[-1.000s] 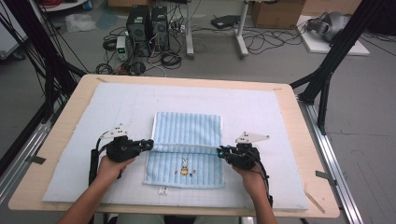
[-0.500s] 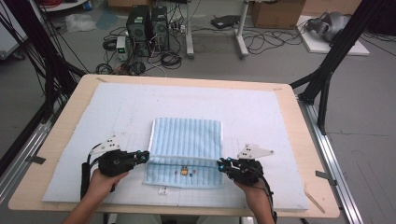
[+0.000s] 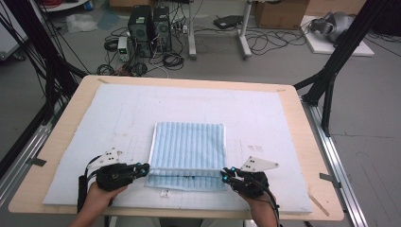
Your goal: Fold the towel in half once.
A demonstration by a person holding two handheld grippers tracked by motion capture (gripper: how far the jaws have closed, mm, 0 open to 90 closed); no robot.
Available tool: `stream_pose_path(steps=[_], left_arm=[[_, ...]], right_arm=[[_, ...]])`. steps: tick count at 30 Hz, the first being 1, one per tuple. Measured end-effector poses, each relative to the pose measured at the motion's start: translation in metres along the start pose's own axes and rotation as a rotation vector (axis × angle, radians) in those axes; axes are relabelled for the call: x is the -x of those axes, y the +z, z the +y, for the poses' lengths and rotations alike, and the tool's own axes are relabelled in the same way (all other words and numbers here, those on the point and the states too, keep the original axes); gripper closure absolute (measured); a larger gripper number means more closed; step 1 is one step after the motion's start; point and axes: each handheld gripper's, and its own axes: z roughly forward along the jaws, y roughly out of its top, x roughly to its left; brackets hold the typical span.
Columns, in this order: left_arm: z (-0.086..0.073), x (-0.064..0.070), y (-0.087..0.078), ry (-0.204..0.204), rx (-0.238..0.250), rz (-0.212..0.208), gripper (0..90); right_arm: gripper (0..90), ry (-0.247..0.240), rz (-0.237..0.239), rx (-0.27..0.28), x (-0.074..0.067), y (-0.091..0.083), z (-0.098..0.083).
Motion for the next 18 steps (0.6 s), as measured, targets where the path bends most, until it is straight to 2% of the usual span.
stream_pose_path(steps=[2,3,4,5,7,9,11,15,18], left_arm=[[-0.001,-0.001,0.001,-0.013,-0.008,-0.009,83.4],[-0.001,-0.003,0.001,-0.033,0.001,-0.017,79.2],[-0.001,-0.005,0.001,-0.056,0.009,-0.025,71.3],[0.0,-0.007,0.0,-0.072,0.024,-0.023,65.7],[0.002,-0.01,-0.004,-0.083,0.062,-0.008,62.2],[0.004,-0.013,-0.007,-0.096,0.095,0.011,60.2],[0.005,-0.016,-0.009,-0.102,0.1,0.024,60.3],[0.004,-0.019,-0.006,-0.105,0.084,0.042,60.2],[0.005,-0.019,-0.002,-0.092,0.07,0.046,60.5]], right_arm=[[78.4,-0.003,0.001,-0.016,0.001,0.0,-0.001],[75.6,-0.008,0.0,-0.024,0.001,0.0,-0.002],[70.5,0.004,0.011,-0.033,0.002,0.0,-0.003],[64.6,0.017,0.018,-0.022,0.003,0.0,-0.003],[61.3,0.054,0.047,0.022,0.006,-0.004,-0.003],[58.9,0.076,0.051,0.075,0.008,-0.009,-0.001],[58.6,0.071,0.035,0.089,0.009,-0.01,0.0],[59.0,0.043,0.004,0.009,0.006,0.003,-0.002],[61.1,0.017,0.011,-0.038,0.005,0.013,-0.001]])
